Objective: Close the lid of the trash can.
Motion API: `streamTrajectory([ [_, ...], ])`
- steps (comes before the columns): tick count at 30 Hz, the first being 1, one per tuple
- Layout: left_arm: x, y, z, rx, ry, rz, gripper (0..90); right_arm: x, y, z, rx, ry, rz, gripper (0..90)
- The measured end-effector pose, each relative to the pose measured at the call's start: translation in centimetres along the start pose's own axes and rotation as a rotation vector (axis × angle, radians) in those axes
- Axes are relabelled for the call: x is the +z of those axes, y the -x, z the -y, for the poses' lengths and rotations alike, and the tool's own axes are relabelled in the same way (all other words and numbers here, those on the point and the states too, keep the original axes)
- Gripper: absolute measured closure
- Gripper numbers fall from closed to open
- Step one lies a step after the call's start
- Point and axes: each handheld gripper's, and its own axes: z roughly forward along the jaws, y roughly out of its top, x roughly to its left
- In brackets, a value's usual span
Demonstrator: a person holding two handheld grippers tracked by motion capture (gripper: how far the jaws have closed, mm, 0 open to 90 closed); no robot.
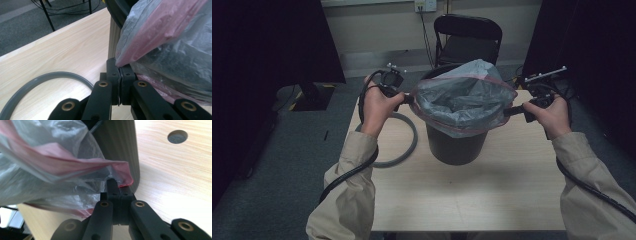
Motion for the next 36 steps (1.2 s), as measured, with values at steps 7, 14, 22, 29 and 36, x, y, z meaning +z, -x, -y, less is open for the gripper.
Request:
streamTrajectory([
  [7,-1.8,0.0,0.0,0.004,0.036,-0.009,73.1,-2.1,-1.7,0.1,-0.081,-0.033,0.048,71.9],
  [14,-3.1,0.4,-0.8,0.034,0.097,-0.034,61.2,-4.0,-2.9,-0.4,-0.126,-0.014,0.066,61.1],
  [22,-2.0,0.1,-2.0,0.016,0.095,0.008,73.4,-3.6,-2.4,-1.5,-0.096,0.000,0.048,70.2],
  [29,0.0,-0.8,-2.8,0.012,0.068,-0.022,88.8,-2.1,-0.8,-2.5,-0.036,0.027,0.054,86.1],
  [36,1.3,-1.0,-2.9,0.021,0.067,0.004,90.0,0.7,-1.2,-3.5,-0.063,-0.009,0.078,90.0],
])
